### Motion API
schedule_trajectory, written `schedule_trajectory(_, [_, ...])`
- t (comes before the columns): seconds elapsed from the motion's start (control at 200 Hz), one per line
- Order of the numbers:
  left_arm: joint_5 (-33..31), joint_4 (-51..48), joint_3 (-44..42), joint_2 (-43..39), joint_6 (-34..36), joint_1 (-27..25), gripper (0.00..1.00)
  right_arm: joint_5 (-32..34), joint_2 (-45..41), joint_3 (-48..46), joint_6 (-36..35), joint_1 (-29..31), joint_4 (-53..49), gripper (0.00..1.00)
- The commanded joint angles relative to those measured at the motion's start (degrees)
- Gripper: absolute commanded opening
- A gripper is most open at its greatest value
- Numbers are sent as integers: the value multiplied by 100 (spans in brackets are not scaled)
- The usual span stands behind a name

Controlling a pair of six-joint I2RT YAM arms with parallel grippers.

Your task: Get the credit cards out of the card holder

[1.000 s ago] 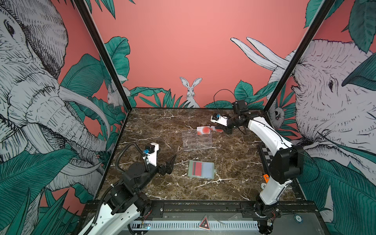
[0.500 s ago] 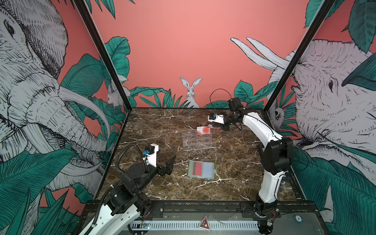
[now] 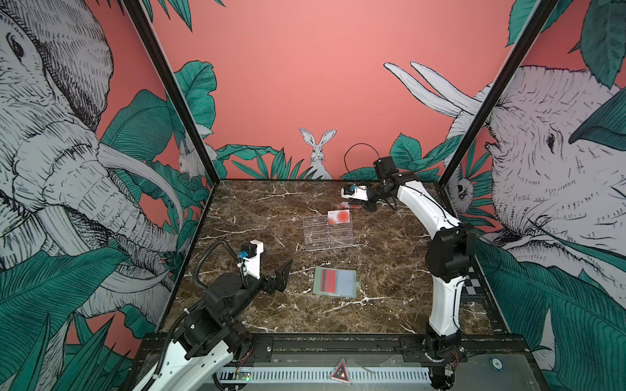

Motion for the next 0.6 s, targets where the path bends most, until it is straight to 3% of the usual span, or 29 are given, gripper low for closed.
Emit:
schedule_trajectory(0.0, [-49,-13,-63,-66,-71,32,99,-160,185,319,-165,98,-357,0])
schedule_trajectory(0.595, [-75,-32,-86,-145,-115,31,99,-165,567,658,-174,293,-423,0])
